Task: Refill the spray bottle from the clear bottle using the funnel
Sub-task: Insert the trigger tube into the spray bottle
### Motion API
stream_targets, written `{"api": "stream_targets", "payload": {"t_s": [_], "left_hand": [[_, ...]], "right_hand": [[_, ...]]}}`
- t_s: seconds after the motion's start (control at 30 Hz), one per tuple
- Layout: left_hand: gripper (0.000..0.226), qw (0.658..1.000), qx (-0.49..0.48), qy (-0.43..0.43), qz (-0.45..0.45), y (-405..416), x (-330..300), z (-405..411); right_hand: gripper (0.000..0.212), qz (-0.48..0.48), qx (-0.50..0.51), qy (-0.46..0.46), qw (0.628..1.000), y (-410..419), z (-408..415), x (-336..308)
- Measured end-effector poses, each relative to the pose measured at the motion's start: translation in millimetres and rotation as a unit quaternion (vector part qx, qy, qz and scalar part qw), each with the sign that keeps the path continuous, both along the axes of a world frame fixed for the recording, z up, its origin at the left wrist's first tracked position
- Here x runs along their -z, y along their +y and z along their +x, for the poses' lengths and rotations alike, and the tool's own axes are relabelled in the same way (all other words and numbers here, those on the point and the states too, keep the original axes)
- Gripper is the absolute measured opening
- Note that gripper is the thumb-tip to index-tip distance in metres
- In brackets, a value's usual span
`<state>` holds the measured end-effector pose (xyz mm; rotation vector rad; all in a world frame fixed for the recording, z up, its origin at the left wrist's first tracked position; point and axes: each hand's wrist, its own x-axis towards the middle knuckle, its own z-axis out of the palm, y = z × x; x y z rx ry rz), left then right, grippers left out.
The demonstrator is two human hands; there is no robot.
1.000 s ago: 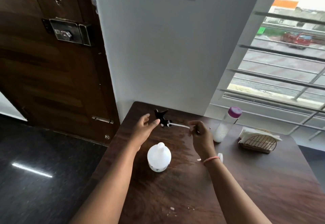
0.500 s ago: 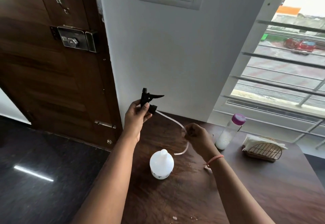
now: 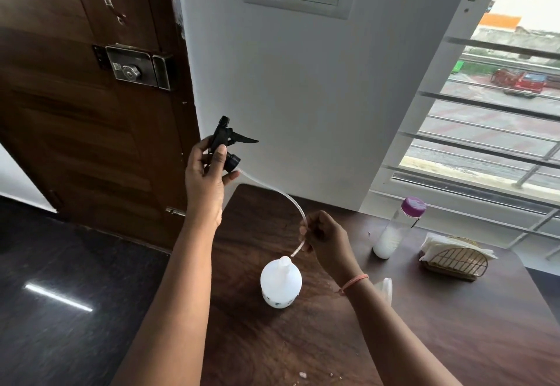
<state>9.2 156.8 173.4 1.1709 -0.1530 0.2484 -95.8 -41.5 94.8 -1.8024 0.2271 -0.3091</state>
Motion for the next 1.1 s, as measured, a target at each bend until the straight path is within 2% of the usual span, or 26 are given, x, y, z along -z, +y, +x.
{"api": "stream_targets", "payload": {"t_s": [0.17,0.27,0.4,0.5,0.57,0.73,0.9,1.1], "left_hand": [[0.026,0.992,-0.029,-0.048,0.114,10.7,-4.6,-3.4],[0.029,0.983,-0.038,-0.050,0.171,17.6,2.8,-0.4],[0.027,0.973,-0.023,-0.059,0.222,20.9,3.5,-6.1],[0.024,0.962,0.037,-0.079,0.259,17.7,1.3,-15.0],[0.025,0.947,0.067,-0.087,0.301,15.6,4.7,-16.6],[0.022,0.906,0.107,-0.079,0.401,3.2,22.0,-22.3],[0.026,0.881,0.146,-0.058,0.446,-15.8,35.6,-38.4],[0.023,0.872,0.164,-0.044,0.458,-20.0,46.1,-51.7]], "right_hand": [[0.024,-0.014,-0.009,0.009,1.000,9.1,-0.5,3.3],[0.021,-0.041,-0.016,0.017,0.999,14.2,-3.2,7.6],[0.018,-0.148,-0.035,0.028,0.988,15.5,-5.1,23.9],[0.033,-0.231,-0.026,0.063,0.971,13.2,-5.2,37.7],[0.040,-0.237,-0.026,0.075,0.968,10.8,-8.0,43.6],[0.023,-0.224,-0.050,0.093,0.969,7.0,-15.0,47.9],[0.027,-0.212,-0.067,0.105,0.969,8.0,-20.6,47.5],[0.028,-0.204,-0.047,0.112,0.971,19.0,-24.9,64.4]]}}
